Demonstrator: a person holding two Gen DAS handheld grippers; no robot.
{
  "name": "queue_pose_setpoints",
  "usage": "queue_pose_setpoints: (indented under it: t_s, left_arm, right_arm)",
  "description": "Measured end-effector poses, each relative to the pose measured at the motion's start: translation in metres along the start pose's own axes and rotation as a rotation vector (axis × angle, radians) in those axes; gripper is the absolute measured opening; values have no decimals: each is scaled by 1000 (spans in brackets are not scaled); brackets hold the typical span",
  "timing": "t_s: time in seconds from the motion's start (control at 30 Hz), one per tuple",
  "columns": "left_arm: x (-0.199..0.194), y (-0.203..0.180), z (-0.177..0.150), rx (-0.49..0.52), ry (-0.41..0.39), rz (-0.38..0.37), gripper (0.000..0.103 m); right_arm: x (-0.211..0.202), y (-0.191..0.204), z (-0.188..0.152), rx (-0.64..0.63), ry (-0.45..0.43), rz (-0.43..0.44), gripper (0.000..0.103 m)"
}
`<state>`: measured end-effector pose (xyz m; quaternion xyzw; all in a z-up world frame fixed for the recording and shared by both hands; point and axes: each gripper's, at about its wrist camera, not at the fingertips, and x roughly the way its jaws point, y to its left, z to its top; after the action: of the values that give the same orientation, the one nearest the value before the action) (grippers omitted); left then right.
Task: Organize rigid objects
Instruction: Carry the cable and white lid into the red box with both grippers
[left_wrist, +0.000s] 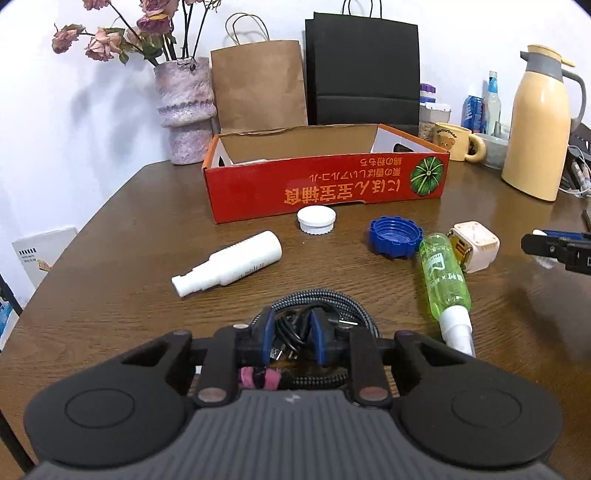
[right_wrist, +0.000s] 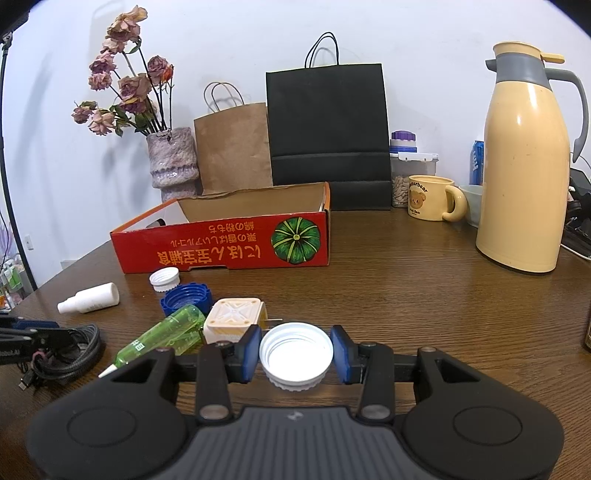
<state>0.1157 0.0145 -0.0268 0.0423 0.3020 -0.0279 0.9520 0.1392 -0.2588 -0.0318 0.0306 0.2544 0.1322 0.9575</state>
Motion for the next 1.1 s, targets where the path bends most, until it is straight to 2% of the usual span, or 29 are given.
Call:
queue_pose_setpoints:
  t_s: [0.4,0.73,1.1]
  left_arm:
    - [-14,3,5,-23,-50,7,22]
    - [-27,3,24,-32,-123,11,22]
    - [-30,-5,61,-49,-203,-14,22]
  right_arm:
    - [0,-2,0,0,1,0,40]
    - [1,1,-1,-27,-4,-4,40]
    - [-6,18,35,-56,-73,25,40]
